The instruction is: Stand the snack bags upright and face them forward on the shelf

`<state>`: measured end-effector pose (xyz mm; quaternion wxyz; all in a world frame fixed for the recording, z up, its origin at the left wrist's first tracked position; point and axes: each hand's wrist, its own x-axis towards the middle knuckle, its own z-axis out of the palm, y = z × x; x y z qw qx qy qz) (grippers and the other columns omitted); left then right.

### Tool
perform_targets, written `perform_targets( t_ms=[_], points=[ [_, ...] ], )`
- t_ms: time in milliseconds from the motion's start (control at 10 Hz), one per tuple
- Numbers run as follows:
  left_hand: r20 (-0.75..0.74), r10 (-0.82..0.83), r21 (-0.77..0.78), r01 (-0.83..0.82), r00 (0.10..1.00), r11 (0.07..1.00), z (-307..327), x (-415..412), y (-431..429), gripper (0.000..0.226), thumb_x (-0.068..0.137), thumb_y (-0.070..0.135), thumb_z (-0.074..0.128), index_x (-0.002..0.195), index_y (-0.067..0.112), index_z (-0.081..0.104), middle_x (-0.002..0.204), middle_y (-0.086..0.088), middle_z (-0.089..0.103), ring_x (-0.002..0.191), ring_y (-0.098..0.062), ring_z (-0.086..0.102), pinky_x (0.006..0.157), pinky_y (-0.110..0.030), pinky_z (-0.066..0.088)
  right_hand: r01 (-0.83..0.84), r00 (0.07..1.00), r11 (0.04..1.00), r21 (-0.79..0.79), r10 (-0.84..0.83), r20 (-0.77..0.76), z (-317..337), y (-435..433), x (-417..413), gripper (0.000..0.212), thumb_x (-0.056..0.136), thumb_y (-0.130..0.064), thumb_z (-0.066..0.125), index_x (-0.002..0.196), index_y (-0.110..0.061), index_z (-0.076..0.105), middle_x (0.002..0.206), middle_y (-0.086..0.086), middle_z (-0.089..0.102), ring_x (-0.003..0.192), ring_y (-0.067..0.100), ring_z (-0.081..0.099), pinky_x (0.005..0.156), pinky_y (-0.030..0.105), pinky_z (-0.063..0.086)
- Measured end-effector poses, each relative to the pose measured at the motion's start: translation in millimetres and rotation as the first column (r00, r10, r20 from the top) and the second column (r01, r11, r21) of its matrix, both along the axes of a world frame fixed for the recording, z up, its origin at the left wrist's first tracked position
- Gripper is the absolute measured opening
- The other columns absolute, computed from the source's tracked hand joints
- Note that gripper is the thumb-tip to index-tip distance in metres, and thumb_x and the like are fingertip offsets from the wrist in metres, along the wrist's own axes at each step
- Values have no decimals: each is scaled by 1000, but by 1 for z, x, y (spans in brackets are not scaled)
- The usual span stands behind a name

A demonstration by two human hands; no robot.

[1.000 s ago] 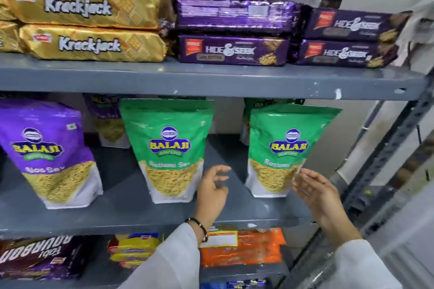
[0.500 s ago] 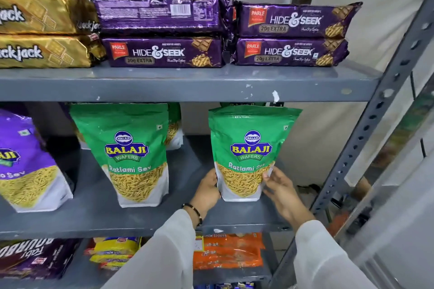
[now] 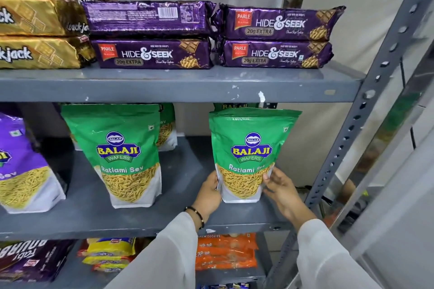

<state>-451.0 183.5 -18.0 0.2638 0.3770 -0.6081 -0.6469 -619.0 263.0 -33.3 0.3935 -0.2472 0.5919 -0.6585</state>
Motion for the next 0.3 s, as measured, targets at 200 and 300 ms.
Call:
perform_targets(
  t_ms=[200, 300],
  points=[
    [44, -60, -28, 61, 997, 998, -2, 3, -1, 56, 81, -12, 47, 123, 24, 43, 122, 3, 51, 124, -19, 46, 100, -32, 42, -9, 1000, 1000, -20, 9, 9, -1, 1, 2, 30, 89, -8, 50, 116, -19, 54, 90, -17, 73, 99, 14, 61, 69, 20, 52],
    [71, -59, -70, 64, 996, 995, 0, 6, -5, 66, 79, -11, 49, 134, 20, 32, 139, -3, 43, 133, -22, 38, 107, -37, 38, 102, 994, 993, -55, -103, -28, 2, 2, 8, 40, 87, -5, 51, 126, -15, 49, 106, -10, 70, 111, 21, 57, 84, 30, 51]
  ],
)
